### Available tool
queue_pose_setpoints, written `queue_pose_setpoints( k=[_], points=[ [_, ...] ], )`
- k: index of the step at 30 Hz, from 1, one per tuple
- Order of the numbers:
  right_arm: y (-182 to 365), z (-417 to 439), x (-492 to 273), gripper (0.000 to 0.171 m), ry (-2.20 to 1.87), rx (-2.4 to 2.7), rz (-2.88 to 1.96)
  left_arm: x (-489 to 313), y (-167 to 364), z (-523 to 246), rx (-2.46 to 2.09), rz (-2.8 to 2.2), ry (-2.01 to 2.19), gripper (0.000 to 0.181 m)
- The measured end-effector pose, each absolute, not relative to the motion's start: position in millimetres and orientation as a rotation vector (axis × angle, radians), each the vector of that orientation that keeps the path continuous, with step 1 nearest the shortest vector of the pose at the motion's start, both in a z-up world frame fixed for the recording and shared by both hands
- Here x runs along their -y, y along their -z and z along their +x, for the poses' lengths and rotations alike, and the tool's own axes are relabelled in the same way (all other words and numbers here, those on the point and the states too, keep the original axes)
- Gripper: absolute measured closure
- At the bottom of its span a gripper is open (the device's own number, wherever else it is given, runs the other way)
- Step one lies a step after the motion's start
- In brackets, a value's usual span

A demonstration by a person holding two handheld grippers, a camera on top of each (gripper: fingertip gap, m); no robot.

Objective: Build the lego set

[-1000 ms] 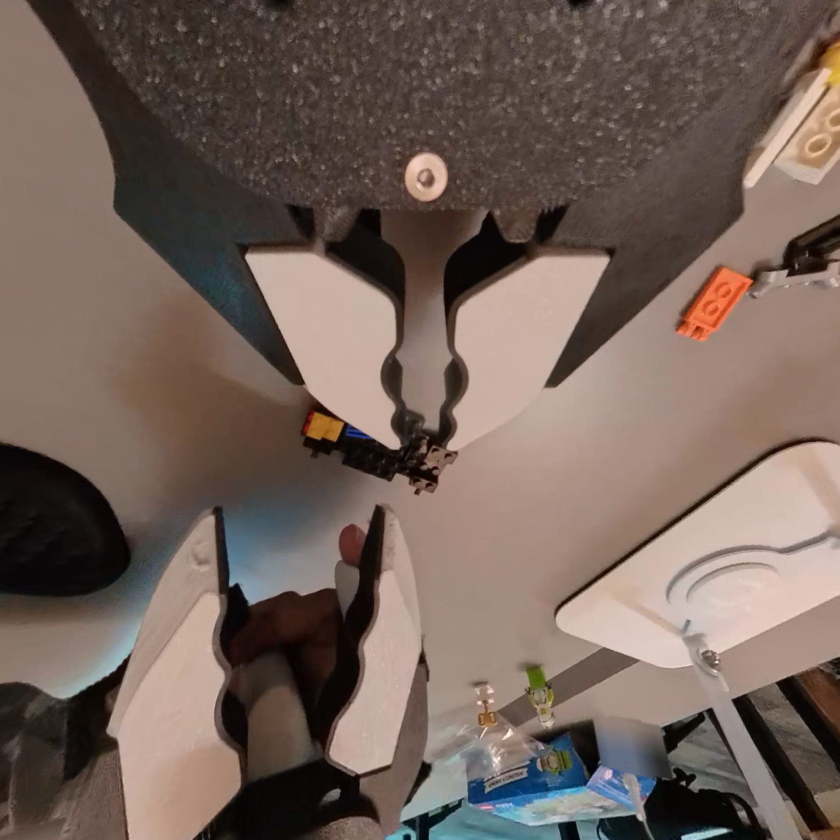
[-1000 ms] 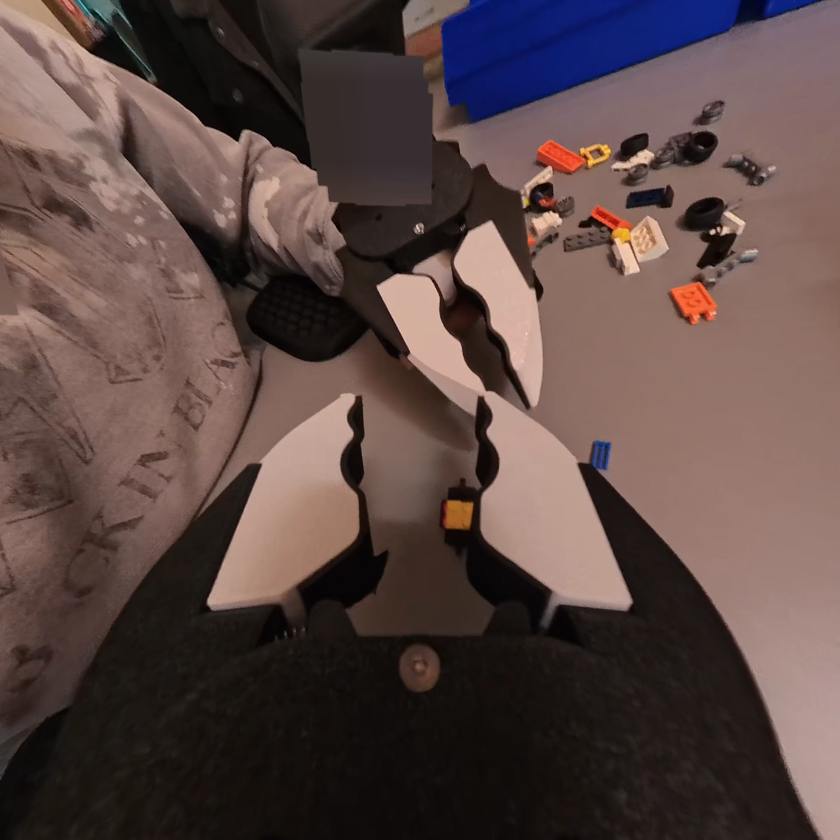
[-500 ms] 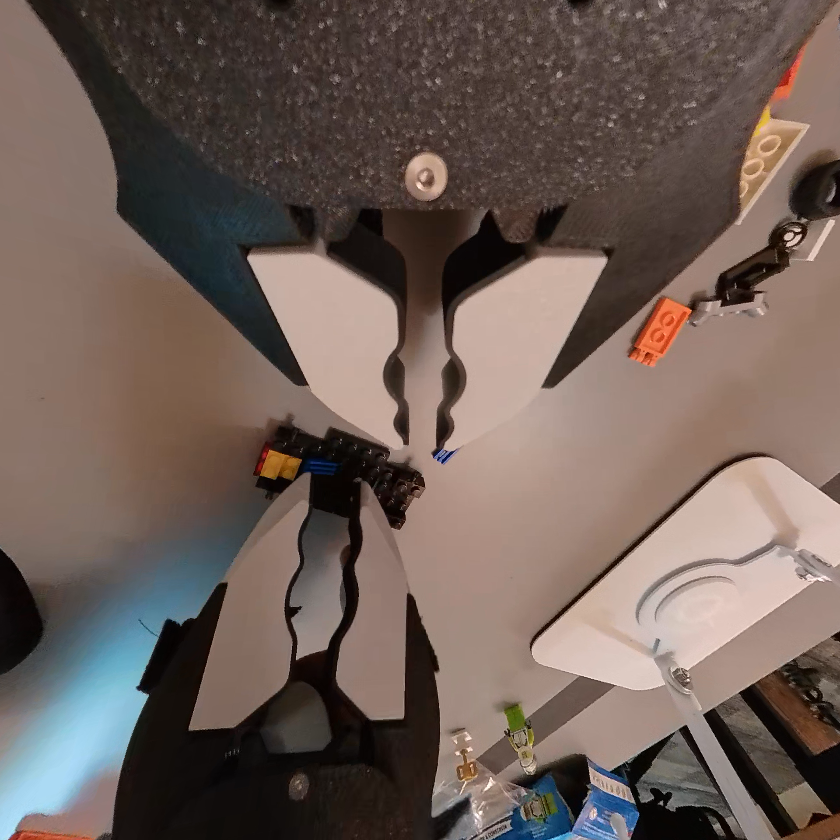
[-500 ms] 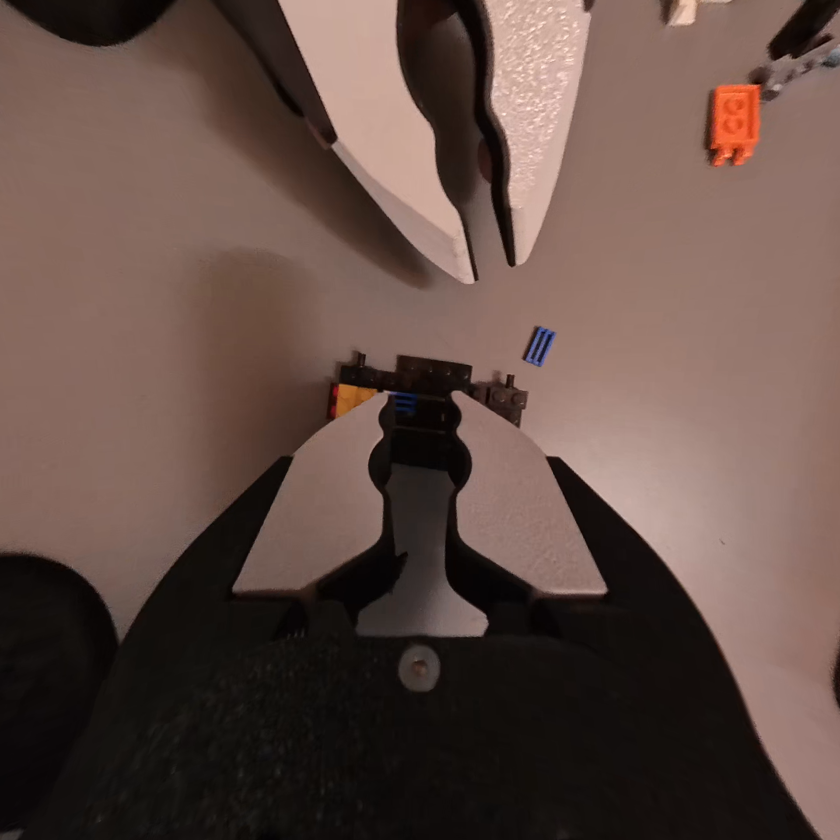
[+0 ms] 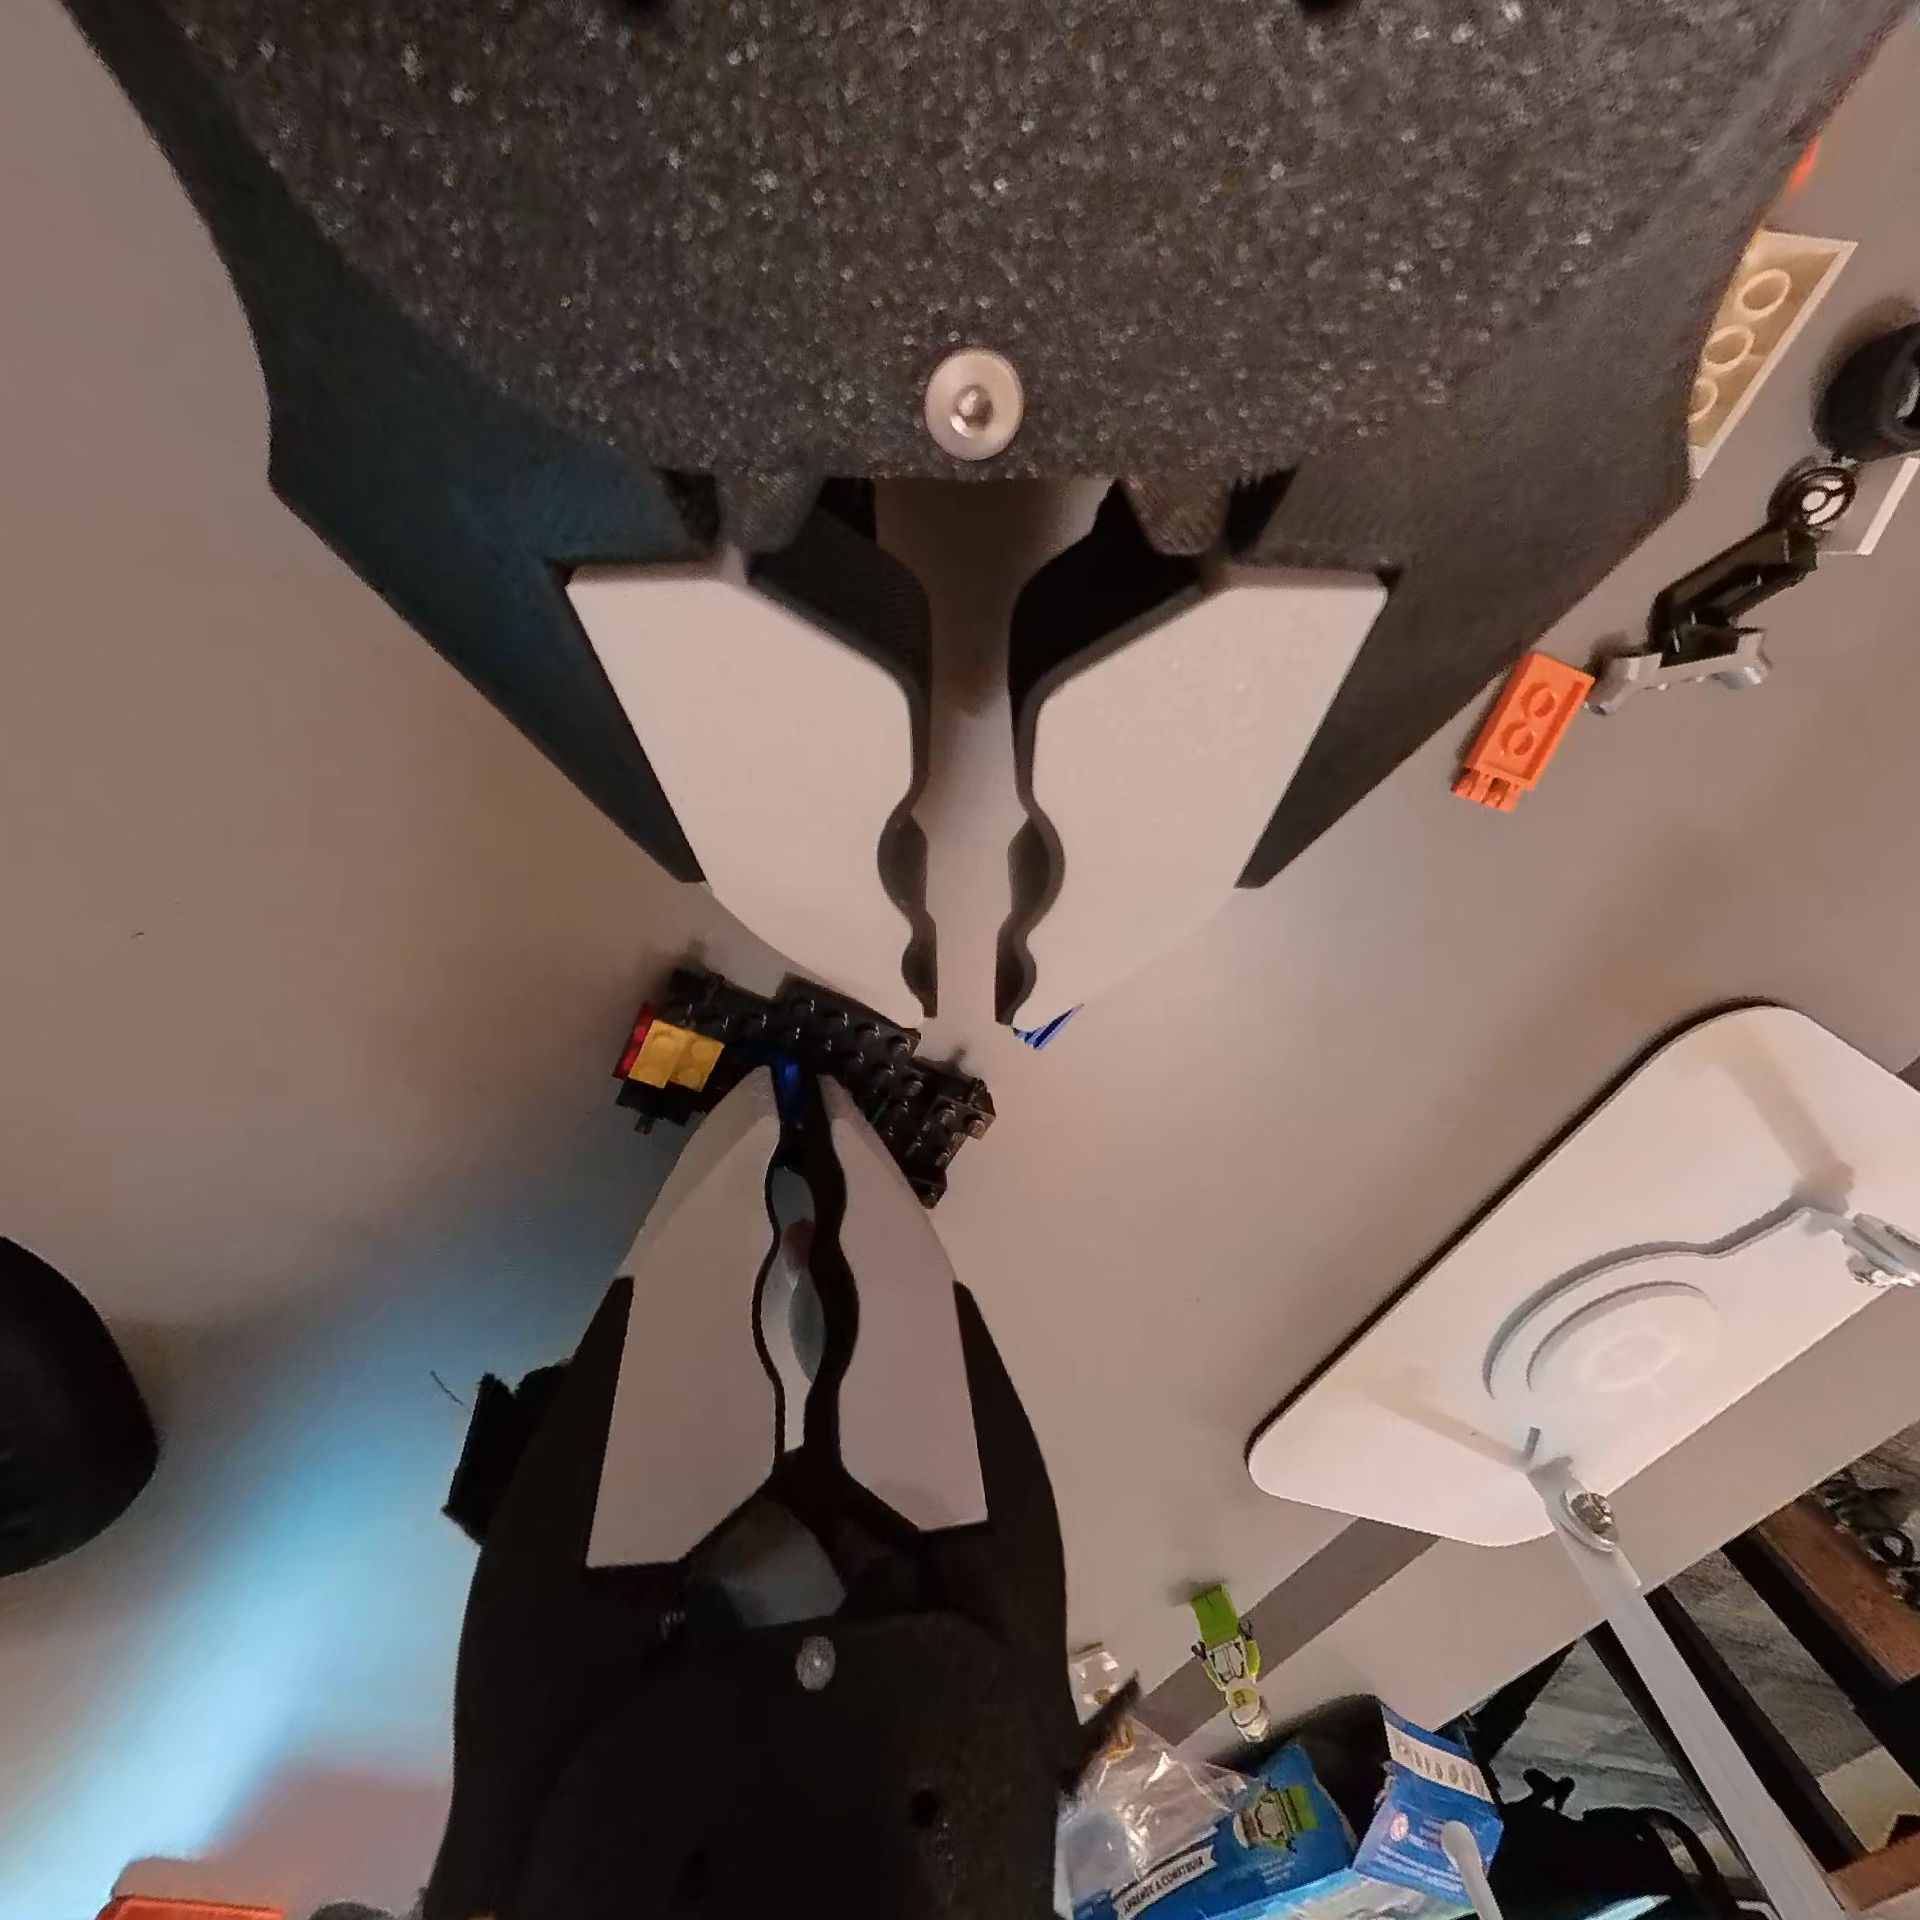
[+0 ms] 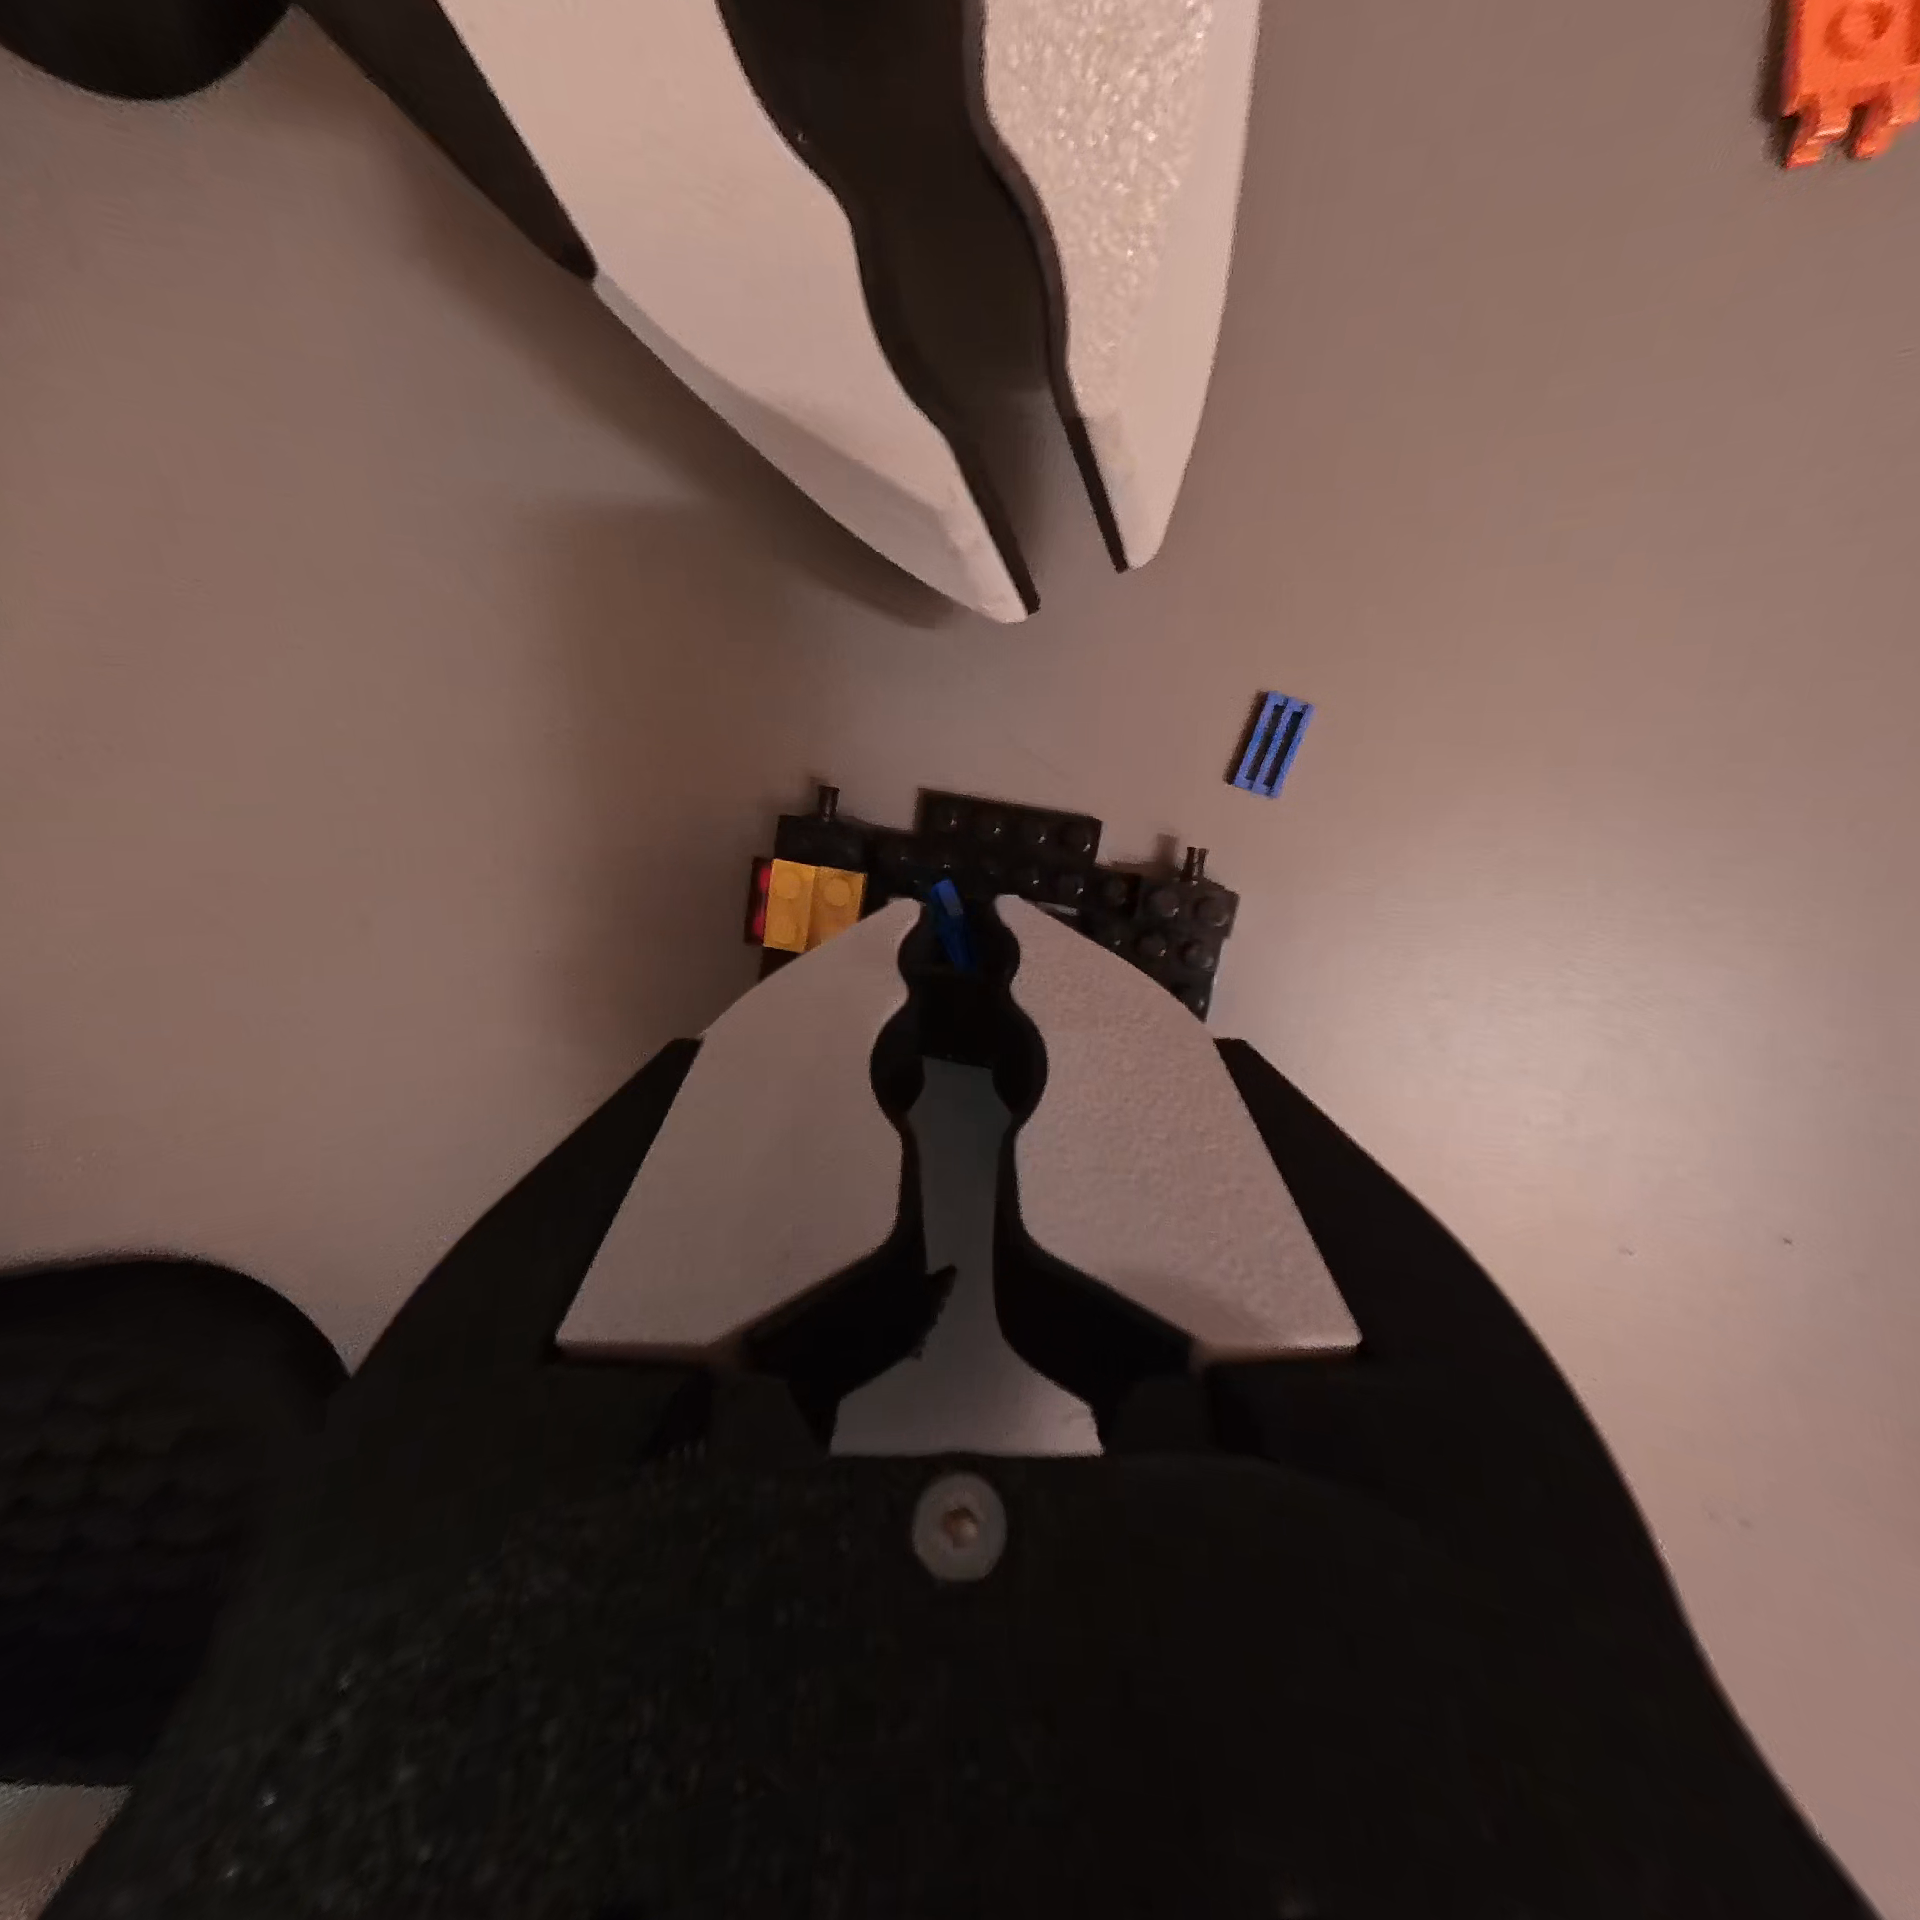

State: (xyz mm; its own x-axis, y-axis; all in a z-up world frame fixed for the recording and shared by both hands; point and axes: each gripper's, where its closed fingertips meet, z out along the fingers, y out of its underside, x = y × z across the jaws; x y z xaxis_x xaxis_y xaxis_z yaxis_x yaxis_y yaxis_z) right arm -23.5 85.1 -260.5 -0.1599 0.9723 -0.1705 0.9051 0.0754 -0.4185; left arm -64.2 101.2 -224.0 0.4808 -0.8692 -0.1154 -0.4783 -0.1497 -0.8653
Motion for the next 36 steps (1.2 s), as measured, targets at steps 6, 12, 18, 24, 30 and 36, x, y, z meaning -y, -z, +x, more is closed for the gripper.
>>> queue_pose_setpoints(
  k=[6, 12, 18, 24, 30, 36],
  points=[
    [256.3, -25.9, -83.5, 0.168, -0.664, 2.162, -1.864, -99.8, 226.1, -63.5, -1.152, -1.795, 0.526, 0.171],
    [238.0, -27.1, -71.3, 0.168, -0.734, 2.127, -1.739, -98.3, 227.7, -62.2, -1.164, -1.795, 0.527, 0.171],
    [245.3, -22.2, -61.0, 0.167, -0.806, 2.098, -1.842, -95.4, 230.3, -59.5, -1.184, -1.797, 0.531, 0.171],
    [248.9, -21.3, -61.7, 0.163, -0.825, 2.115, -1.891, -94.6, 230.5, -60.0, -1.19, -1.796, 0.523, 0.171],
    [246.9, -21.4, -63.4, 0.161, -0.862, 2.094, -1.907, -93.5, 230.8, -58.9, -1.197, -1.795, 0.532, 0.171],
    [244.0, -21.2, -87.8, 0.16, -0.728, 2.014, -1.899, -93.3, 231.7, -58.7, -1.202, -1.797, 0.537, 0.172]
  ],
)
